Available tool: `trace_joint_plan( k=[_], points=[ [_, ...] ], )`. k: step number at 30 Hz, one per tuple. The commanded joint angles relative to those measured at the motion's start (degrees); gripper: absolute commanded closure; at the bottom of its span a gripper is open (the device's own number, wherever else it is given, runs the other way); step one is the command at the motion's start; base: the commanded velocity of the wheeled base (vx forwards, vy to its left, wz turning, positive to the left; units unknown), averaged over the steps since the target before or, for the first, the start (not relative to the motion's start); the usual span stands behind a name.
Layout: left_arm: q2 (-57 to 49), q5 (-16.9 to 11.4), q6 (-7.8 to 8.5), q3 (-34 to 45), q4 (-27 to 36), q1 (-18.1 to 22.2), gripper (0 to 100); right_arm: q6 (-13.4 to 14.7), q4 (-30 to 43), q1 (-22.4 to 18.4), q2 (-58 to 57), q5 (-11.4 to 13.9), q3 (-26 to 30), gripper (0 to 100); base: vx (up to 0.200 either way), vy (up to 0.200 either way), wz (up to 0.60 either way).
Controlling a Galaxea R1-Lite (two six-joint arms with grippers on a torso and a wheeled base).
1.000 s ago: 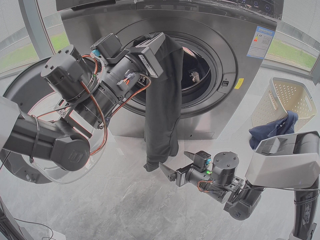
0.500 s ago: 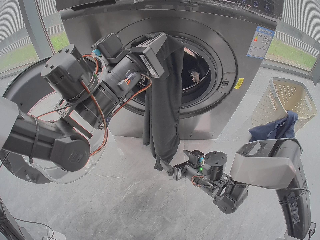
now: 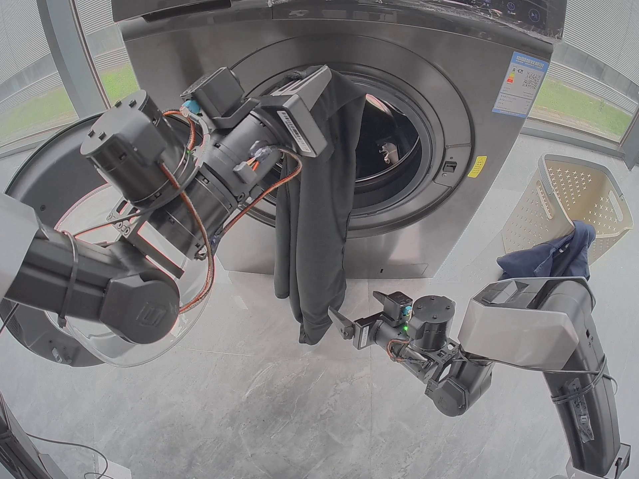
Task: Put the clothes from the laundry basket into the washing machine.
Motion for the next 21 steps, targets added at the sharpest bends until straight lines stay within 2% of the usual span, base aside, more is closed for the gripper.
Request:
trace_joint_plan(
  k=[1, 7, 10, 18, 19, 21],
  points=[
    [0.0, 0.0, -0.05, 0.0, -0.1, 0.0, 100, -0.5, 0.1, -0.1, 3.4, 0.7, -4.0, 0, 0.0, 0.0, 0.0],
    [-0.1, 0.0, 0.03, 0.0, -0.2, 0.0, 100, -1.1, 1.3, -0.1, 5.8, 1.1, -8.4, 0, 0.0, 0.0, 0.0],
    [-0.1, 0.0, 0.03, 0.1, -0.2, 0.0, 100, -1.7, 2.7, -0.8, 7.9, 1.7, -13.1, 0, 0.0, 0.0, 0.0],
    [-0.1, 0.1, 0.03, 0.1, -0.3, 0.0, 100, -2.2, 5.0, -1.7, 10.6, 1.9, -19.9, 0, 0.0, 0.0, 0.0],
    [-0.1, 0.1, 0.03, 0.1, -0.3, 0.0, 100, -2.2, 5.1, -1.7, 10.7, 1.9, -20.2, 100, 0.0, 0.0, 0.0],
    [-0.1, 0.1, 0.03, 0.2, -0.4, 0.0, 100, -2.3, 5.4, -1.8, 11.3, 1.9, -21.8, 100, 0.0, 0.0, 0.0]
  ],
)
